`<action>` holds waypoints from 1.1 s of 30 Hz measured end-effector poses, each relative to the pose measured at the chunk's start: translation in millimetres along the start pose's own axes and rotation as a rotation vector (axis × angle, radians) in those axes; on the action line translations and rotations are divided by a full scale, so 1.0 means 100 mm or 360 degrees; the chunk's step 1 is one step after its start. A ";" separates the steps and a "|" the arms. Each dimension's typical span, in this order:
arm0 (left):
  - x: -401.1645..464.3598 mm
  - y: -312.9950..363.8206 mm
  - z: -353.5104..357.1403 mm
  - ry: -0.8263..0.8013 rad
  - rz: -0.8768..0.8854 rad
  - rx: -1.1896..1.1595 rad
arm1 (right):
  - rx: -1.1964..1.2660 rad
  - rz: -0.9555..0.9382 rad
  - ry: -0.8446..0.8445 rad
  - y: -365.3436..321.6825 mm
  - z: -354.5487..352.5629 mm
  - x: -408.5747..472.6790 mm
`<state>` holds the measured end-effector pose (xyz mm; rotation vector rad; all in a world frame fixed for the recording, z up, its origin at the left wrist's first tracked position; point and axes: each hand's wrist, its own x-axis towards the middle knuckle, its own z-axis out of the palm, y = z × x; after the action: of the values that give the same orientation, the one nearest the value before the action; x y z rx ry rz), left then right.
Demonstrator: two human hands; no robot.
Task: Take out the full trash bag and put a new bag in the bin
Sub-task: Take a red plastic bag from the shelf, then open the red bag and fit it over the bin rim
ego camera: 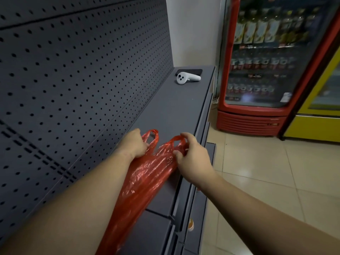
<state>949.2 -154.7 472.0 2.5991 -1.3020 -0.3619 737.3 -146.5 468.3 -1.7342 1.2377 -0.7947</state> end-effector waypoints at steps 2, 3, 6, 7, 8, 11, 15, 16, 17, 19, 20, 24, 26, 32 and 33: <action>-0.08 0.04 -0.10 0.0055 0.0069 -0.0066 | 0.0063 -0.0074 0.0054 -0.03 -0.08 -0.07; -0.13 0.08 -0.17 0.0083 0.0108 -0.0087 | 0.0080 -0.0109 0.0082 -0.04 -0.15 -0.11; -0.36 0.31 -0.47 0.0166 0.0239 -0.0131 | 0.0107 -0.0154 0.0159 -0.12 -0.43 -0.23; -0.47 0.42 -0.57 0.0191 0.0278 -0.0166 | 0.0113 -0.0155 0.0191 -0.15 -0.55 -0.27; -0.58 0.53 -0.67 0.0215 0.0315 -0.0200 | 0.0129 -0.0153 0.0227 -0.18 -0.69 -0.31; -0.98 0.91 -0.93 0.0195 0.0427 -0.0336 | 0.0160 -0.0155 0.0360 -0.26 -1.18 -0.51; -1.64 1.47 -1.10 0.0212 0.0563 -0.0497 | 0.0367 -0.0075 0.0495 -0.27 -1.93 -0.94; -1.82 1.62 -1.11 0.0202 0.0590 -0.0568 | 0.0466 -0.0039 0.0496 -0.25 -2.13 -1.07; -2.01 1.77 -1.10 0.0185 0.0612 -0.0648 | 0.0581 -0.0006 0.0486 -0.22 -2.33 -1.20; -2.43 2.05 -1.06 0.0153 0.0645 -0.0789 | 0.0796 0.0036 0.0443 -0.14 -2.75 -1.50; -2.64 2.17 -1.02 0.0131 0.0672 -0.0850 | 0.0894 0.0038 0.0412 -0.08 -2.95 -1.67; -3.50 2.62 -0.74 0.0099 0.0713 -0.0985 | 0.0790 0.0028 0.0420 0.26 -3.72 -2.39; -3.93 2.79 -0.50 0.0048 0.0685 -0.1046 | 0.0552 0.0057 0.0480 0.47 -4.04 -2.76; -4.95 3.07 0.37 -0.0099 0.0559 -0.1038 | 0.0304 0.0176 0.0508 1.05 -4.69 -3.62; -5.09 3.09 0.50 -0.0130 0.0568 -0.1018 | 0.0289 0.0203 0.0519 1.16 -4.76 -3.73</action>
<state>405.6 70.4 578.7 1.8094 -1.3596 -0.6887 166.1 61.8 568.3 -1.4018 1.4265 -1.1082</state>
